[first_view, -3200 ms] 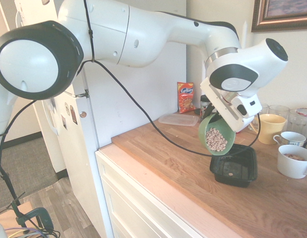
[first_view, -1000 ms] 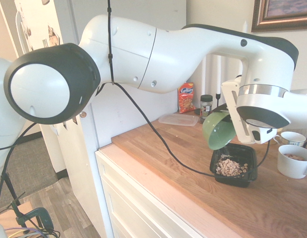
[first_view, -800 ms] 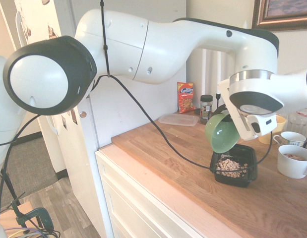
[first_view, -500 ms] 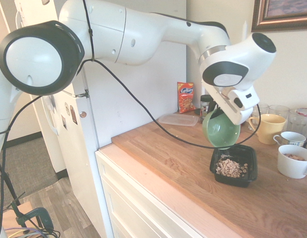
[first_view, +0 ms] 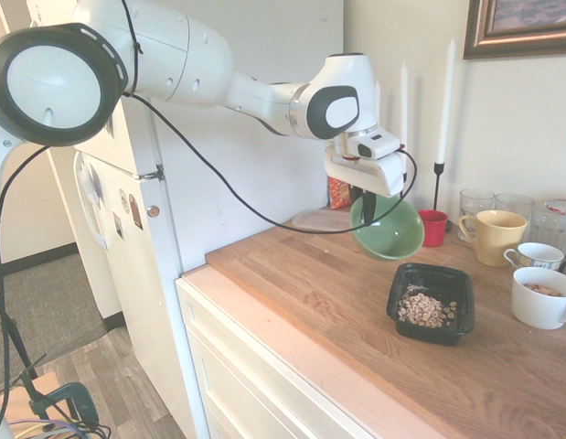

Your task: Pour the cereal into the box

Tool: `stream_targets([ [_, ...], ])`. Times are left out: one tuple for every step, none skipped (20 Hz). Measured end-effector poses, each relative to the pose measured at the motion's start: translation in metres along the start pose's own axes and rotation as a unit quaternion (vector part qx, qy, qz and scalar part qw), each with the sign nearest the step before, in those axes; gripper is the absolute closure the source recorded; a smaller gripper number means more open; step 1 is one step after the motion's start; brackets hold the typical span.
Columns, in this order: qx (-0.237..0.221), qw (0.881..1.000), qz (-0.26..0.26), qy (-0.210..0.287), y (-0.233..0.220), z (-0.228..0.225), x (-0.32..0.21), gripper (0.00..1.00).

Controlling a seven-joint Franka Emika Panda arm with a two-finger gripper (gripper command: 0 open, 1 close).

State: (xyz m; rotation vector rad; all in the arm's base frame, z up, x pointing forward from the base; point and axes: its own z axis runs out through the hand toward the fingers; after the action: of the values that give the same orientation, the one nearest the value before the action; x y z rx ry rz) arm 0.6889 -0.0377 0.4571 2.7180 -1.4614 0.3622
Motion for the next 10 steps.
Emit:
stream_targets([
  [-0.020,1.000,-0.007,0.014,-0.004,0.000,-0.008,1.00],
  [-0.032,0.999,-0.014,0.021,-0.008,0.001,-0.017,1.00],
  [-0.040,0.999,-0.023,0.024,-0.013,0.000,-0.026,1.00],
  [-0.047,0.998,-0.031,0.027,-0.019,0.000,-0.036,1.00],
  [-0.053,0.997,-0.039,0.030,-0.024,0.001,-0.047,1.00],
  [-0.058,0.997,-0.047,0.034,-0.030,0.002,-0.058,1.00],
  [-0.064,0.996,-0.055,0.039,-0.037,0.003,-0.070,1.00],
  [-0.069,0.995,-0.062,0.045,-0.043,0.005,-0.082,1.00],
  [-0.073,0.994,-0.070,0.051,-0.050,0.008,-0.094,1.00],
  [-0.078,0.992,-0.077,0.058,-0.056,0.013,-0.106,1.00],
])
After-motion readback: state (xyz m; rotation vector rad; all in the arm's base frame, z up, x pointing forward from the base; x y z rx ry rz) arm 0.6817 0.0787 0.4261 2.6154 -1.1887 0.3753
